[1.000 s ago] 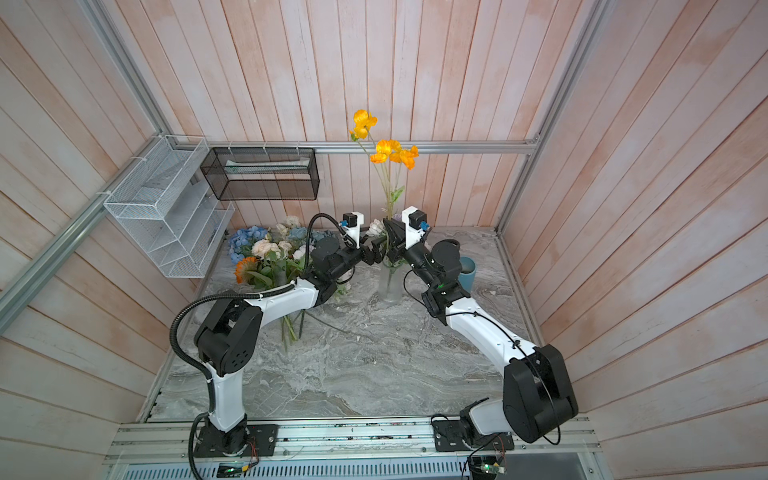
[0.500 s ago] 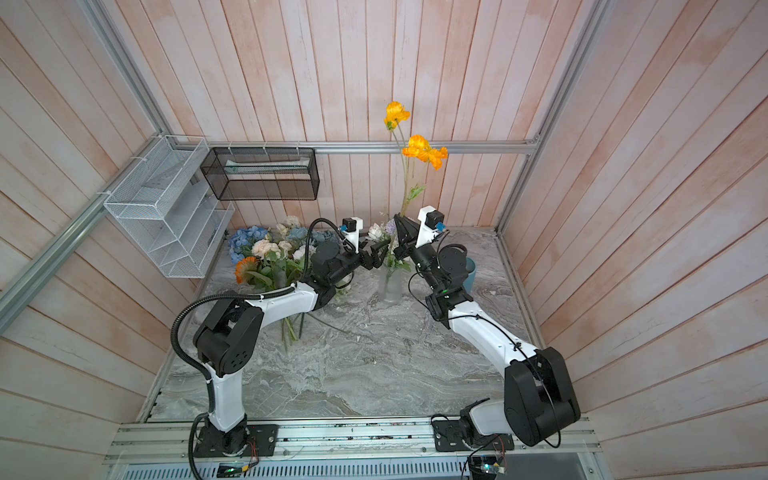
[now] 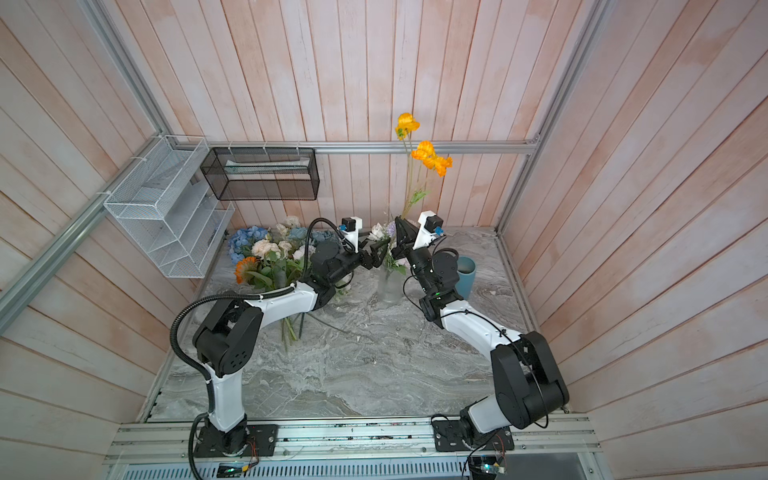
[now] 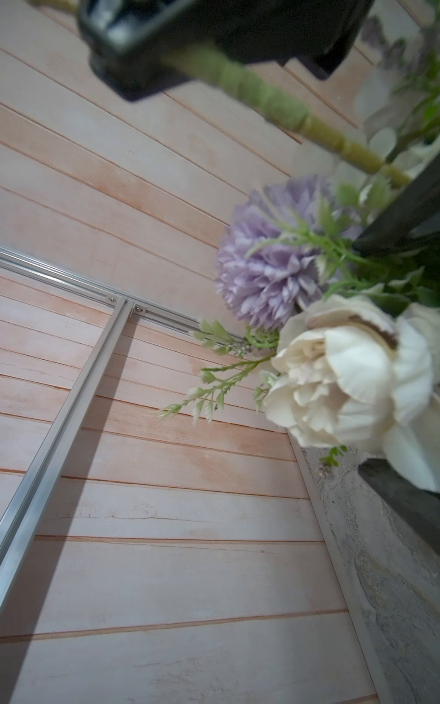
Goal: Arrange the flowers into the vase
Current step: 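Open the right gripper and draw it back from the poppies in the vase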
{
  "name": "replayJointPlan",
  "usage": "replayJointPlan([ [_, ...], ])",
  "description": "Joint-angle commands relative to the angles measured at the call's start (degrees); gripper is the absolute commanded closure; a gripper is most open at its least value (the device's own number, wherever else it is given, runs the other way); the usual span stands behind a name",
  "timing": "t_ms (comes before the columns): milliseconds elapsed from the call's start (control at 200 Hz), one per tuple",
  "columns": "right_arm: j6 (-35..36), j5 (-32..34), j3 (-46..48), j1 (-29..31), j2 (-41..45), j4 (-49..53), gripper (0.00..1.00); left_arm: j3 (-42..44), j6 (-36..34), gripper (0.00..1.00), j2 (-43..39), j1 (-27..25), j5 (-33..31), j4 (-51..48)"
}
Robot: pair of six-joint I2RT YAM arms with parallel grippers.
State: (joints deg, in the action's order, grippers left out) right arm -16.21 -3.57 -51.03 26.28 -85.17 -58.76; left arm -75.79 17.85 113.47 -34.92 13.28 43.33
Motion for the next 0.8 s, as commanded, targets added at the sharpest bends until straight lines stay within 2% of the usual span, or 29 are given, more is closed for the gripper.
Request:
replayJointPlan([
  [0, 5.3, 0.3, 0.3, 2.1, -0.6, -0.6, 1.00, 0.5, 0.4, 0.15, -2.4, -0.1, 1.2, 2.0],
  [105, 8.3, 0.4, 0.1, 3.2, -0.4, 2.6, 0.99, 0.6, 0.4, 0.15, -2.5, -0.1, 1.2, 2.0],
  [200, 9.1, 0.8, 0.4, 3.2, 0.6, 3.7, 0.75, 0.9, 0.3, 0.15, -2.7, 0.0, 0.9, 2.1],
  [285, 9.5, 1.1, 0.7, 3.1, 2.1, 4.2, 0.61, 1.2, 0.3, 0.14, -3.0, 0.1, 0.7, 2.1],
  [415, 9.7, 0.5, 0.7, 3.1, 4.1, 6.0, 0.51, 1.8, 0.1, 0.13, -3.7, 0.1, 0.3, 2.2],
  [660, 10.3, 0.8, 1.2, 3.1, 7.5, 10.1, 0.47, 3.9, -0.1, 0.09, -5.3, 0.1, -0.5, 2.1],
  [795, 10.3, 0.6, 2.0, 3.2, 9.8, 14.8, 0.28, 5.5, -0.1, 0.03, -6.8, 0.2, -1.1, 1.7],
])
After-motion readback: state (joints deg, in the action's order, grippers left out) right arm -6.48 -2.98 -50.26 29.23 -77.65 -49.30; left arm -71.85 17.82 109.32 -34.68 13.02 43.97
